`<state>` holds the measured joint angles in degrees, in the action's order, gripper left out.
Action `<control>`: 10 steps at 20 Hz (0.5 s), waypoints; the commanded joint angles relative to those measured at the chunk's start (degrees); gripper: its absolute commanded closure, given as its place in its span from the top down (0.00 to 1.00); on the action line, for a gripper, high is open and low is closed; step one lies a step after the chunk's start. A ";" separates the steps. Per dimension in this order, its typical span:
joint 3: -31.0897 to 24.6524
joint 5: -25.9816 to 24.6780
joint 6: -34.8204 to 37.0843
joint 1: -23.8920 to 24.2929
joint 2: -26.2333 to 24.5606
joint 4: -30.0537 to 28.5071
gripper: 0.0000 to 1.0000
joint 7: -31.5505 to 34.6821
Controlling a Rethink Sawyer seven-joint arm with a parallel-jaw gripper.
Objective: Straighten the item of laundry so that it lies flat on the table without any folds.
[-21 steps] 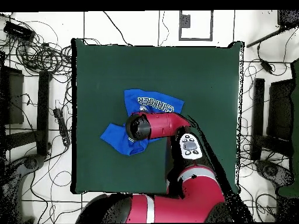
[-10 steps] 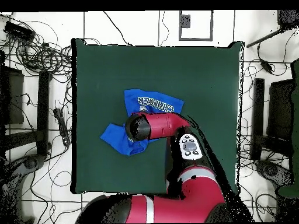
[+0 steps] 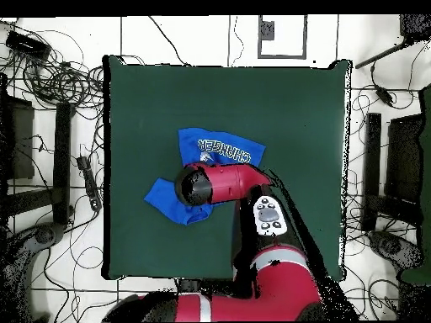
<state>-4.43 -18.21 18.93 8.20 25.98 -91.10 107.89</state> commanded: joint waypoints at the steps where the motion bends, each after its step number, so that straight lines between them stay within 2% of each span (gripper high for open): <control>1: -2.67 2.75 1.20 -3.28 -1.03 -3.44 1.00 8.64; 10: -2.47 2.56 1.00 -2.85 -1.56 -2.82 1.00 7.87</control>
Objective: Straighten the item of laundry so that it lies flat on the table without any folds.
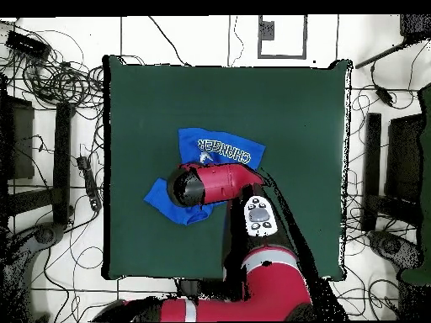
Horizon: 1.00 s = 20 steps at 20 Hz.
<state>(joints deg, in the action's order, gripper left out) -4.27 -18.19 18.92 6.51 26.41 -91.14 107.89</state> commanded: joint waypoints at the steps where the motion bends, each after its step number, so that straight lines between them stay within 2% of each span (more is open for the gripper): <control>1: -2.66 2.53 1.00 -1.09 -2.11 -2.59 1.00 7.75; 6: -2.91 2.75 1.42 -1.01 -3.17 -0.77 1.00 7.36; 11: -3.92 4.50 2.78 -2.57 -5.41 3.66 1.00 7.93; 20: -3.22 7.40 8.17 -4.77 -4.96 8.09 1.00 7.26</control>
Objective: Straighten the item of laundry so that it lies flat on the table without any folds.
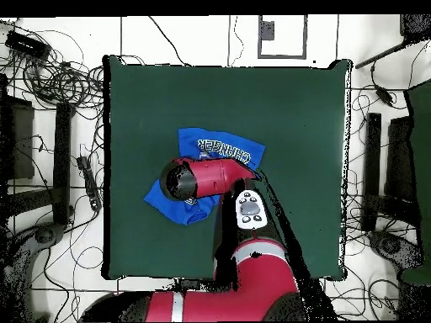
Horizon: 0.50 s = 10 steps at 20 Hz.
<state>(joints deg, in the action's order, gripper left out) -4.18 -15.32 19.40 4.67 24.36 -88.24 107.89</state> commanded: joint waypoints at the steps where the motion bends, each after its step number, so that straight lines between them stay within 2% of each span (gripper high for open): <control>1: -3.39 4.81 8.18 -2.97 -2.72 5.33 1.00 7.10; 10: -2.97 5.78 10.08 -3.35 -3.50 7.94 1.00 6.33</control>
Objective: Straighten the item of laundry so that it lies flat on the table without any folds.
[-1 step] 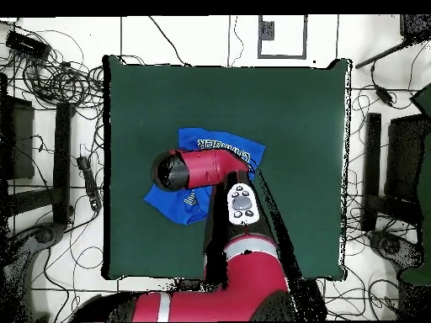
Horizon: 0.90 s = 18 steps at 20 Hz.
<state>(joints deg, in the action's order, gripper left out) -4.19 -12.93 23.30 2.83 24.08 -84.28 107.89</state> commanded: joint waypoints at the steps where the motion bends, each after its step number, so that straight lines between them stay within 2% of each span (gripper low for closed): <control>1: -3.00 3.30 6.18 -1.35 -3.46 4.26 1.00 6.10; 9: -3.82 3.66 7.20 -0.81 -6.84 8.90 1.00 4.64; 13: -4.27 4.00 9.37 -0.64 -10.20 14.53 1.00 2.96; 18: -4.16 3.40 9.83 -0.29 -11.76 15.96 1.00 2.09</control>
<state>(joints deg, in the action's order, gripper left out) -4.23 -11.14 26.59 2.64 16.89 -72.84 107.89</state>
